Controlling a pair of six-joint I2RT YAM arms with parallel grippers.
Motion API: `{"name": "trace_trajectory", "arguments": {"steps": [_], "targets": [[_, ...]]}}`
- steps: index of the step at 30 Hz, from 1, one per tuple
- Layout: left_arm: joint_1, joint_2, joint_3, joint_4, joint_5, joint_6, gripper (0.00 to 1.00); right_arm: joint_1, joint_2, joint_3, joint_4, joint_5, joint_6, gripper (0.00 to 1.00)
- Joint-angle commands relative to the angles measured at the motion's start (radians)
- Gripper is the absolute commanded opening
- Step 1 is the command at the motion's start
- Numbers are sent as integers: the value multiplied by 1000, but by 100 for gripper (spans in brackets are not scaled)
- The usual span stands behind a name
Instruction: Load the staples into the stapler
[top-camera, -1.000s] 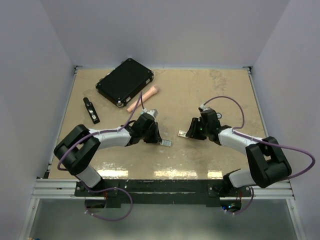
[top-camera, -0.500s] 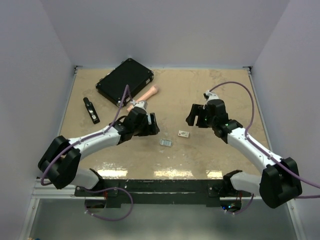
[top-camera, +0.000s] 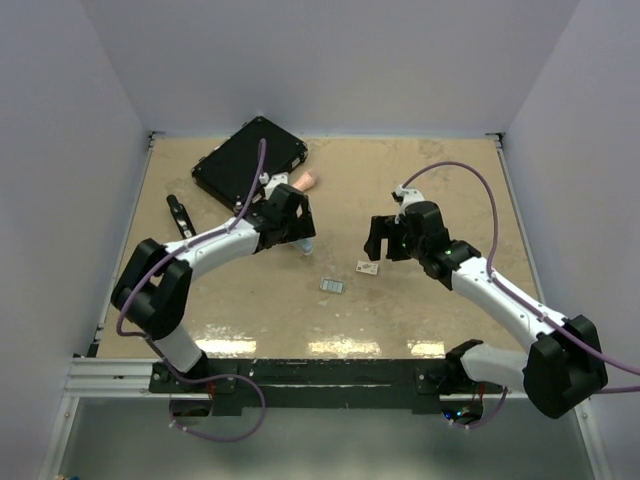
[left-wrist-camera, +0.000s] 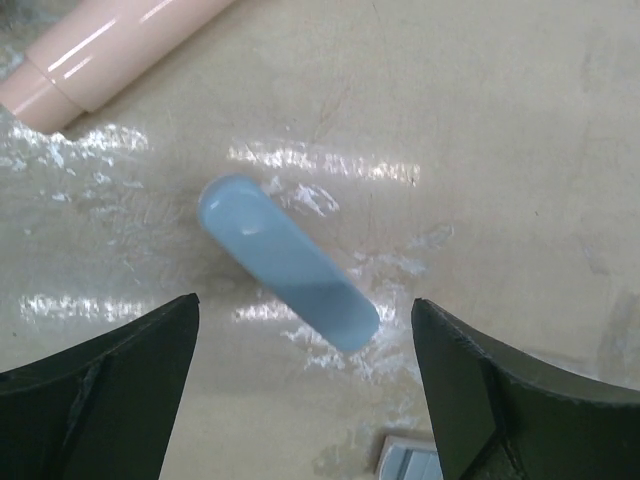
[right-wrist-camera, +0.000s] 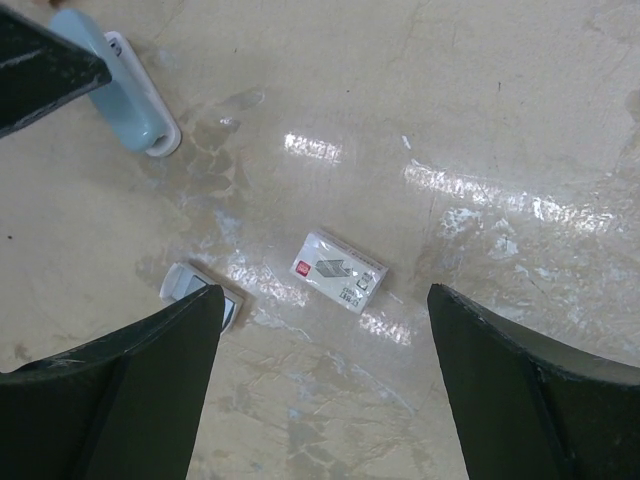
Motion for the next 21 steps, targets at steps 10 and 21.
{"name": "trace_trajectory", "arguments": {"steps": [10,21], "targets": [[48,187,153,-97,-129,40,83,18,-43,3,18,-1,-58,88],[78,92,59,-85,-100,140,61,19,-33,-3,41,-30,-55,87]]}}
